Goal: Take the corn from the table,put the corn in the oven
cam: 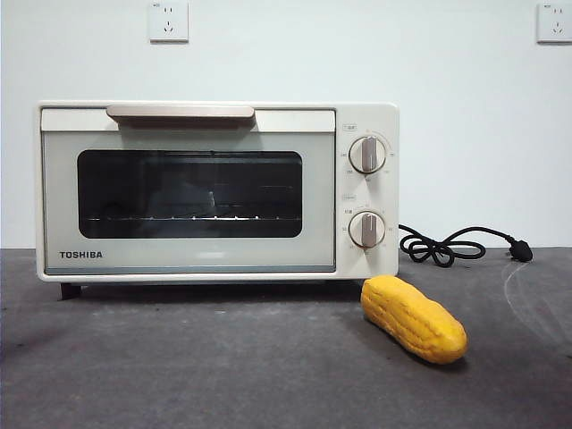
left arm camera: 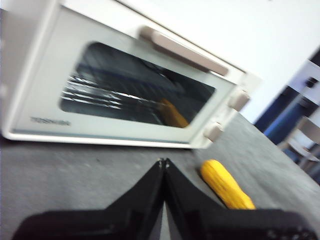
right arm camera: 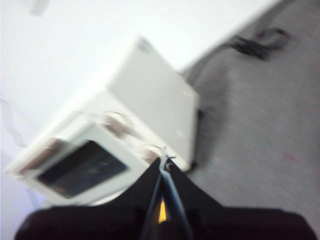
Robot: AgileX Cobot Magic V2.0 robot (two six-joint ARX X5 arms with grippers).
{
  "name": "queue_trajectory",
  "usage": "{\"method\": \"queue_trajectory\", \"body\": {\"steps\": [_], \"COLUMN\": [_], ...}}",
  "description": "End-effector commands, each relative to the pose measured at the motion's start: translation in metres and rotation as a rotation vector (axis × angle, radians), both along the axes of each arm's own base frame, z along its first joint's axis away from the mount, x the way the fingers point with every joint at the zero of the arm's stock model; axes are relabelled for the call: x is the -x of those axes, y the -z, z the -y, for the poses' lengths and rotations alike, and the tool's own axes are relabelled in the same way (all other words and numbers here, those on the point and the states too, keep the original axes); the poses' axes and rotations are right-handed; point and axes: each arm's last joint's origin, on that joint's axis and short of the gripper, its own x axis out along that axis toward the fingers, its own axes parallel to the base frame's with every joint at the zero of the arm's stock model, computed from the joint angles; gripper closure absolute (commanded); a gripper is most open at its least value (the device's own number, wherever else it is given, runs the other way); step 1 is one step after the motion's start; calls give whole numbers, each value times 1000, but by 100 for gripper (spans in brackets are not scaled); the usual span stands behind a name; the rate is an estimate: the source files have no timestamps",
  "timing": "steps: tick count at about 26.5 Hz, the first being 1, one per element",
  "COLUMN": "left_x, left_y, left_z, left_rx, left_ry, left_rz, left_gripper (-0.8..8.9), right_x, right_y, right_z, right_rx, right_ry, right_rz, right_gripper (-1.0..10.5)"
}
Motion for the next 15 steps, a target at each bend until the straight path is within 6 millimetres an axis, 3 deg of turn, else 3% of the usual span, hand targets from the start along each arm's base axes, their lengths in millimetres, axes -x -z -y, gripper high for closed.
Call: {"method": "queue_trajectory", "body": {"steps": [1,10,15], "left_x": [1,-10,-25], "left_y": [-10,-60,-85], "left_z": [0,1,3], "left_rx": [20,-65,-186], "left_ry": [21,31,65], "left_rz": [-17,-51,-110], "left_gripper": [819,819,819], "right_x": [0,-6,-8], "right_y": [-5,-12,-35], "right_z": [-1,-5,-6], "right_rx": [-46,-71,-9], "right_ry": [-56,-186,-264], "right_rz": [35,-20,17], "right_gripper": [946,946,946]}}
